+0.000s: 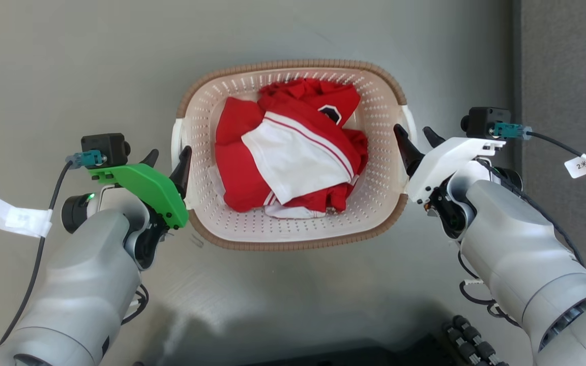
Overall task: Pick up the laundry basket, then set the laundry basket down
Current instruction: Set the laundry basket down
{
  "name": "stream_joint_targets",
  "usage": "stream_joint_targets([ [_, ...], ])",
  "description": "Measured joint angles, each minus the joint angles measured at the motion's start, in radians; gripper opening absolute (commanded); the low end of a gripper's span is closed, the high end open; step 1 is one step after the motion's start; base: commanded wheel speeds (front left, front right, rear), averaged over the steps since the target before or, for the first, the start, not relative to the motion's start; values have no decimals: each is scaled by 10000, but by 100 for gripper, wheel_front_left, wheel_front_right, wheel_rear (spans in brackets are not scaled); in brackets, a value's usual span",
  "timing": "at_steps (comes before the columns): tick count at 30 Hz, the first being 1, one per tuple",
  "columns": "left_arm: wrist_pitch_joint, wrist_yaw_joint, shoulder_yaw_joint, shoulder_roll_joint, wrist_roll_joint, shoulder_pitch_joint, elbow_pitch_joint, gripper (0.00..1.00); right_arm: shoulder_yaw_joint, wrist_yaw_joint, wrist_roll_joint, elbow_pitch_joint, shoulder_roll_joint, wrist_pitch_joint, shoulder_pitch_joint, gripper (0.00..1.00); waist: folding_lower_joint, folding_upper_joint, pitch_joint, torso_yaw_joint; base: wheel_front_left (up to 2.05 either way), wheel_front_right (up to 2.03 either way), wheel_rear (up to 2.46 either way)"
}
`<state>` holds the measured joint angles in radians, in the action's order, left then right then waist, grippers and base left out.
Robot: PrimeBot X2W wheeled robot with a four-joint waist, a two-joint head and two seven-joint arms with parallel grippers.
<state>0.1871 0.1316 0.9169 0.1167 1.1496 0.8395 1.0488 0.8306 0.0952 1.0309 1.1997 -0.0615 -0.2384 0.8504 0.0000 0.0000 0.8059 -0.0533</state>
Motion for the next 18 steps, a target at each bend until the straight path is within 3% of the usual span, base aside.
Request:
stream_joint_targets([
  [18,566,0,69,58,150,-617,-326,100,102,-88,-29,-144,2,-86,-434,100,0,0,-2284,-238,0,0,0],
])
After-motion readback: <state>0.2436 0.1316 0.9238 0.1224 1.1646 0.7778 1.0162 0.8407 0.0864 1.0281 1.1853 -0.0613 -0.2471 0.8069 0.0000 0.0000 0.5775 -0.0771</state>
